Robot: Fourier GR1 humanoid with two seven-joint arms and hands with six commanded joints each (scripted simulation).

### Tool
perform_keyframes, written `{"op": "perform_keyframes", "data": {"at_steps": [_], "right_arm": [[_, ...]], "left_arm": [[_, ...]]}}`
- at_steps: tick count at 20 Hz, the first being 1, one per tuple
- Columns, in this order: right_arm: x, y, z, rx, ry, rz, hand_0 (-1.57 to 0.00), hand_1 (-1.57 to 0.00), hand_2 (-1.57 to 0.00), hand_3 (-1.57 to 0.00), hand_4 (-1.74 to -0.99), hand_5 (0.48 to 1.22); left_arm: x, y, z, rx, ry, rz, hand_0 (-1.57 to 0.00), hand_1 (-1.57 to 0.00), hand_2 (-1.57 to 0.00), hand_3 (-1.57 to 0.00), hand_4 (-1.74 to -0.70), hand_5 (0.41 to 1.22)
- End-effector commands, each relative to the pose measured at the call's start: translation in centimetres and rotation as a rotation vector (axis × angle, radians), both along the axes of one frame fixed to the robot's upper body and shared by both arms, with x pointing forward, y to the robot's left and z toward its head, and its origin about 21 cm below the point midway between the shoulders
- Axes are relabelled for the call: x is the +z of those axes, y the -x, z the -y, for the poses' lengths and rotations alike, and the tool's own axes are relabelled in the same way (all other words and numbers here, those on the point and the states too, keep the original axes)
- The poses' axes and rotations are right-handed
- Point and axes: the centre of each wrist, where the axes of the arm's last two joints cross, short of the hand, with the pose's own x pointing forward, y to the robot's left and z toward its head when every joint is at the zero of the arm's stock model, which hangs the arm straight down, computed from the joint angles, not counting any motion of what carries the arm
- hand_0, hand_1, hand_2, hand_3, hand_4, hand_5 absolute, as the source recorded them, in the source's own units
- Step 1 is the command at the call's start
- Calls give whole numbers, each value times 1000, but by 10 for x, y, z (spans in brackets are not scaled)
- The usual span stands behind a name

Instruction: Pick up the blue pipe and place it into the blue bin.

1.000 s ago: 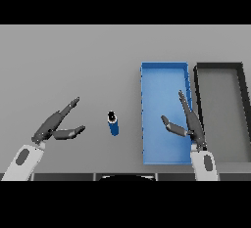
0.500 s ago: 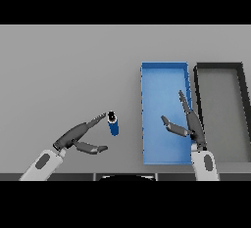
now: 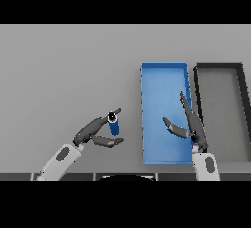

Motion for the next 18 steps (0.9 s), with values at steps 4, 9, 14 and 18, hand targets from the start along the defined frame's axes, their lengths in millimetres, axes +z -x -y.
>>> {"op": "perform_keyframes", "data": {"at_steps": [4, 9, 14, 18], "right_arm": [[0, -1, 0, -17, 1, -15, 1, 1, 1, 1, -1198, 547], [1, 3, 3, -12, 9, 6, 1, 1, 1, 1, -1188, 556], [2, 1, 7, -20, 23, -18, 1, 1, 1, 1, -1184, 562], [1, -2, -1, -21, 22, -14, 1, 1, 1, 1, -1176, 560]], "left_arm": [[-20, -7, 6, 25, -18, 23, 1, 1, -6, 1, -1099, 506], [-19, -14, 25, 12, 121, -36, 1, -118, -269, -202, -1217, 635], [-21, -11, 38, 15, 199, -36, -833, -976, -1063, -1015, -1505, 997], [-21, -2, 46, -17, 199, -10, -1269, -1327, -1363, -1320, -1586, 1129]]}}
